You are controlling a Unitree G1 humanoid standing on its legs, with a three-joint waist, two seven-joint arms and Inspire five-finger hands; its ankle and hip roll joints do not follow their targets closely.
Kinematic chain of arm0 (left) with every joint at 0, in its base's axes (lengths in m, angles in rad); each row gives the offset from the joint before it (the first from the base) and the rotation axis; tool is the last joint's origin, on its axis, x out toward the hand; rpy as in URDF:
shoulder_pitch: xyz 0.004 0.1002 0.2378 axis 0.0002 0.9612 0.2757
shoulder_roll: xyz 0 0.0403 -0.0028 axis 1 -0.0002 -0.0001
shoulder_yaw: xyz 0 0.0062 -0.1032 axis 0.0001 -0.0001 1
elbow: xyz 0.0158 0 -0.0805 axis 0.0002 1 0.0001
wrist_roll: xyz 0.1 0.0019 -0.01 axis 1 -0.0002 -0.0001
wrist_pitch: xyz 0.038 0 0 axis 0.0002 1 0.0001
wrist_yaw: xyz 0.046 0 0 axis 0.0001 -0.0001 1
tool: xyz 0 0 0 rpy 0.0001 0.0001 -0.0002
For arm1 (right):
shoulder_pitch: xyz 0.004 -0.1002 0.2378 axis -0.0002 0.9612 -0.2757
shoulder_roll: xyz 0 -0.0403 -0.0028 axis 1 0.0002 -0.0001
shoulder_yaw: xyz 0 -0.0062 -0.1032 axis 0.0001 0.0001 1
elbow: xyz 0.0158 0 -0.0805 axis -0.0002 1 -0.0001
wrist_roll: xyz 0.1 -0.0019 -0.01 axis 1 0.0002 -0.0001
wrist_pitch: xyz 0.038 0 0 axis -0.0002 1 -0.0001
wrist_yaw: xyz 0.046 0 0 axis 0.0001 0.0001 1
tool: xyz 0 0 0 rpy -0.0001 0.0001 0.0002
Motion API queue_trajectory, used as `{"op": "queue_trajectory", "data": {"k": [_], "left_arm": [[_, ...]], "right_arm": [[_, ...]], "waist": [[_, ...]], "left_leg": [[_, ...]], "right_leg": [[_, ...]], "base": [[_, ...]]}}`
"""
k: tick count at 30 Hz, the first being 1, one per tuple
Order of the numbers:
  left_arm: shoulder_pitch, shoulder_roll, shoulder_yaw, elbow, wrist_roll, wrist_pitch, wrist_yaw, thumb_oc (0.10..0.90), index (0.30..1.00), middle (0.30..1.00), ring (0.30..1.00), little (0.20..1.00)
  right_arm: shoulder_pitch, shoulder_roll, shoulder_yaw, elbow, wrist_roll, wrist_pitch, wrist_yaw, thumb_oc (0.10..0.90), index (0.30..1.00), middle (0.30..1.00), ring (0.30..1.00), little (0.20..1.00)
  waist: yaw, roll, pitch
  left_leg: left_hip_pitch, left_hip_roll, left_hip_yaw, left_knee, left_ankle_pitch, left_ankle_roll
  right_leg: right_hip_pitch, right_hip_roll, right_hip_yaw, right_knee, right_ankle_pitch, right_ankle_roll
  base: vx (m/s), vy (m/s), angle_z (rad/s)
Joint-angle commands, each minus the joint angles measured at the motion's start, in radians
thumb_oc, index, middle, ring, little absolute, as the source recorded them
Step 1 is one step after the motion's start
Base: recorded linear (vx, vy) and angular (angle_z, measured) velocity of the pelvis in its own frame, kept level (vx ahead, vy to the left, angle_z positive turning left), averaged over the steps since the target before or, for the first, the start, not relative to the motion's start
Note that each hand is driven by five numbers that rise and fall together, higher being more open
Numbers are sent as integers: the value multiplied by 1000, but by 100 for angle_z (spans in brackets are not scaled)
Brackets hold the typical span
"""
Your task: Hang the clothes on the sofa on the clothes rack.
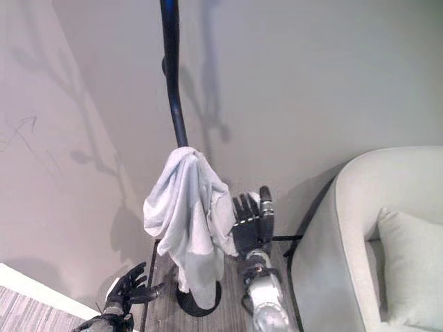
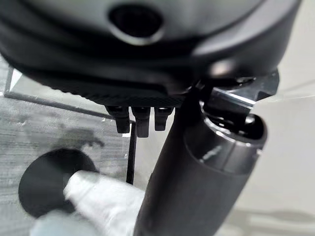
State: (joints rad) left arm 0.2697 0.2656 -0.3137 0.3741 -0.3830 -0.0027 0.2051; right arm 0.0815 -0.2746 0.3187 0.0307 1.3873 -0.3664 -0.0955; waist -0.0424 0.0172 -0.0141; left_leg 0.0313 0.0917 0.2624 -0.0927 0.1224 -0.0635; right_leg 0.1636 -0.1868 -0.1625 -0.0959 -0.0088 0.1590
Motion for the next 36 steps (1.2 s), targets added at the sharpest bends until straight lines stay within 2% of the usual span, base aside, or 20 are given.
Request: {"op": "queue_trajectory", "data": {"k": [1,4,5,6,7,8,9,10,11,12,13,14,22,29,33,36], "left_arm": [[-121,53,27,0,66,-70,-14,800,900,900,900,900],[-132,55,29,15,103,-66,-12,800,900,900,900,900],[-138,52,30,14,108,-66,-2,800,900,900,900,900],[-141,49,34,13,103,-66,6,800,900,900,900,900],[-142,42,44,12,80,-59,26,800,900,900,900,900],[-142,43,44,12,80,-59,26,800,900,900,900,900],[-144,36,48,15,66,-52,40,800,900,900,900,900],[-144,30,46,19,60,-48,53,800,900,900,900,900],[-153,19,27,40,46,-41,77,800,900,900,900,900],[-152,17,28,41,46,-41,78,800,900,900,900,900],[-154,13,19,44,29,-37,79,800,900,900,900,900],[-147,19,12,31,-17,-30,75,800,900,900,900,900],[-137,23,2,21,-38,-24,77,800,900,900,900,900],[-137,13,-5,28,-55,-26,74,800,900,900,900,900],[-133,9,-2,37,-73,-25,75,800,900,900,900,900],[-131,6,-3,45,-86,-25,77,800,900,900,900,900]], "right_arm": [[-149,49,-38,-107,-100,-31,37,800,900,900,900,900],[-177,-7,-38,-97,-155,1,-5,800,900,900,900,900],[-192,15,-73,-99,-150,-23,-19,800,900,900,900,900],[-206,51,-111,-93,-131,-52,-29,800,900,900,900,900],[-217,190,-222,-121,-38,-164,-48,800,900,900,900,900],[-218,190,-223,-120,-37,-164,-47,800,900,900,900,900],[-222,270,-269,-126,26,-233,-61,800,900,900,900,900],[-218,323,-286,-125,71,-275,-76,800,900,900,900,900],[-184,354,-211,-117,80,-308,-145,800,900,900,900,900],[-181,353,-207,-123,73,-309,-153,800,900,900,900,900],[-170,331,-171,-146,33,-290,-204,800,900,900,900,900],[-133,307,-153,-197,1,-241,-244,800,900,900,900,900],[-55,334,-125,-207,62,-258,-240,800,900,900,900,900],[10,330,-108,-192,88,-233,-244,800,900,900,900,900],[34,339,-156,-186,98,-247,-249,800,900,900,900,900],[25,326,-148,-197,85,-251,-254,800,900,900,900,900]], "waist": [[19,-43,-23],[23,-52,-22],[22,-51,-21],[21,-49,-21],[20,-43,-21],[20,-44,-22],[19,-38,-23],[18,-34,-23],[12,-33,-22],[11,-32,-23],[8,-32,-21],[0,-27,-15],[-20,-20,-16],[-40,-16,-17],[-50,-14,-18],[-51,-14,-20]], "left_leg": [[38,89,-3,5,-101,-53],[37,90,-4,5,-101,-55],[37,90,-4,5,-101,-54],[37,90,-4,5,-103,-52],[47,88,-6,5,-112,-48],[44,88,-6,5,-110,-48],[47,87,-7,5,-113,-46],[49,86,-8,5,-115,-46],[52,87,-5,5,-115,-46],[52,87,-5,5,-115,-46],[53,86,-4,5,-114,-47],[54,86,-1,5,-114,-46],[61,83,8,5,-119,-45],[72,76,18,5,-128,-42],[77,74,21,5,-132,-41],[81,73,24,5,-134,-40]], "right_leg": [[-43,-45,-40,63,-10,14],[-43,-44,-41,65,-10,14],[-44,-44,-40,65,-10,13],[-43,-44,-39,65,-11,14],[-34,-44,-39,67,-19,15],[-37,-44,-39,66,-16,14],[-34,-44,-39,68,-20,15],[-33,-44,-40,68,-22,15],[-36,-44,-38,75,-23,14],[-36,-44,-37,76,-23,14],[-39,-44,-34,79,-22,13],[-47,-47,-31,88,-23,13],[-55,-51,-22,97,-23,14],[-63,-57,-9,109,-21,18],[-66,-62,-5,115,-20,22],[-68,-64,0,117,-20,22]], "base": [[0,0,0],[-3,-6,2],[-1,-7,8],[40,7,8],[36,11,5],[46,16,3],[0,0,0],[32,24,3],[20,17,6],[8,13,5],[0,0,0],[-3,14,-3],[9,20,-5],[2,10,-2],[8,28,-4],[17,29,-9]]}}
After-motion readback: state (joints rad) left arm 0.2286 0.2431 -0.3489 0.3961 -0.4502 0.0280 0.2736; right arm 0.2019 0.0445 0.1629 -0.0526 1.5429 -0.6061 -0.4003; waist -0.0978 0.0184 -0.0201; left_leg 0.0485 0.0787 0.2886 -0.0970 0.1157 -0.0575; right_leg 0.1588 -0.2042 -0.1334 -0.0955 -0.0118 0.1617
